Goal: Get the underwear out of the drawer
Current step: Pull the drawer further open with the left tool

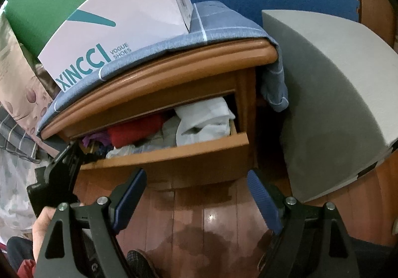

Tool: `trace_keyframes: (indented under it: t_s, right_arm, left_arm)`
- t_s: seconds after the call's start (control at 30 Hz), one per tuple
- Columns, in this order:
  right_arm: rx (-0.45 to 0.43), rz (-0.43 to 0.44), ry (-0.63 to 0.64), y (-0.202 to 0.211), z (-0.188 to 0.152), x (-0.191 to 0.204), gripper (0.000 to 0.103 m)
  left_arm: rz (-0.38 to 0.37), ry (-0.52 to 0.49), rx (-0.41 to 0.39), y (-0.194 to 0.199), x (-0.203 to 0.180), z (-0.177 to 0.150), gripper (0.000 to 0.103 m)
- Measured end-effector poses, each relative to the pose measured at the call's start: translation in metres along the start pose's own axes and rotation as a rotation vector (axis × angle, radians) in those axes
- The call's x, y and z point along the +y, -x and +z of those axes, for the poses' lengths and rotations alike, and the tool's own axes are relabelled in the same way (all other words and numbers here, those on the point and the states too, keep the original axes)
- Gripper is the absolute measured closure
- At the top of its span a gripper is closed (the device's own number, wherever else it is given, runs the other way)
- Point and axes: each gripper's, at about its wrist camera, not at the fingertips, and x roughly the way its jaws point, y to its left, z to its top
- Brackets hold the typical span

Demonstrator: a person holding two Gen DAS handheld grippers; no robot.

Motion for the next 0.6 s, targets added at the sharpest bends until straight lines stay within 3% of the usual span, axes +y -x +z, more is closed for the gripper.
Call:
trace_keyframes:
  t_s: [0.6]
  right_arm:
    - [-0.017, -0.012, 0.022, 0.003, 0.002, 0.001, 0.018]
  left_arm:
    - [0.017, -0.052, 0.016, 0.009, 0.012, -0.007, 0.000]
